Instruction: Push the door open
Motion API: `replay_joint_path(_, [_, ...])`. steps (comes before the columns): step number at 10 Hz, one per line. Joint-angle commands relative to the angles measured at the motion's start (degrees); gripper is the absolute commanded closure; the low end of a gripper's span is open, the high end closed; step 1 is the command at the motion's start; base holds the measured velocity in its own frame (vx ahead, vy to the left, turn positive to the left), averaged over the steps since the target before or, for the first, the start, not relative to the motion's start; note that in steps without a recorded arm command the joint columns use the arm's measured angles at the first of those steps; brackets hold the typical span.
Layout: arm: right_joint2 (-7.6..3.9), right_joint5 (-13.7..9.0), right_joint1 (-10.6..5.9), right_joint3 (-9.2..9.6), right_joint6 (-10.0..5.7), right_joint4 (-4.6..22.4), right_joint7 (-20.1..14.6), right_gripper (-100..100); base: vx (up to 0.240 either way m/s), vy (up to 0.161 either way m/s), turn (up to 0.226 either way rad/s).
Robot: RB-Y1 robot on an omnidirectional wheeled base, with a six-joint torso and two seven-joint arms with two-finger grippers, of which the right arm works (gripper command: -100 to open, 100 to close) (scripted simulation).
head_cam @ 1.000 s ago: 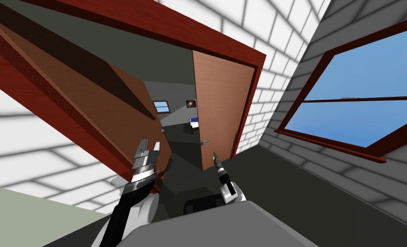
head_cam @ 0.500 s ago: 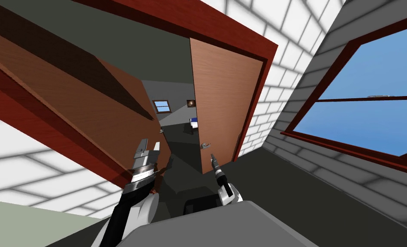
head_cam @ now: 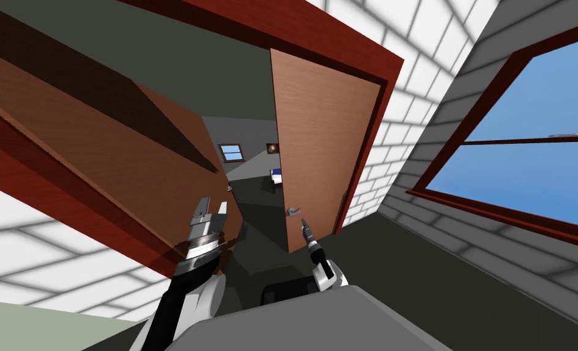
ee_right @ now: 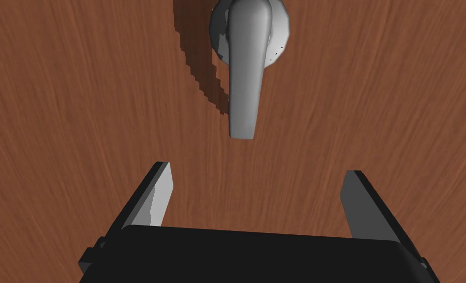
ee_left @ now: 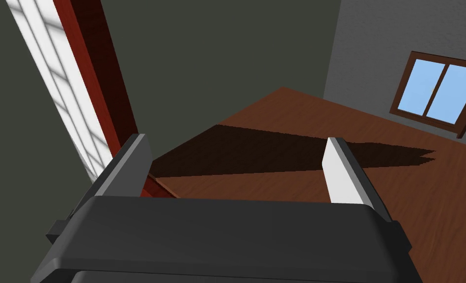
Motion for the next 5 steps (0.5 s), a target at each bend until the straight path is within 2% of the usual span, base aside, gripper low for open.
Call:
replay_joint_path(1, [-0.55,-0.22,-0.89,-0.41,-0.76,1.62,0.24,-100,0.192,0.027,0.016])
replay_joint_path(3, [-0.34,-0.37,-1.12,-0.67,-0.85,2.01,0.29,-100,0.196,0.036,0.03])
replay_joint_path(5, [0.87,-0.51,-1.31,-0.89,-0.94,2.35,0.32,-100,0.19,0.049,0.019])
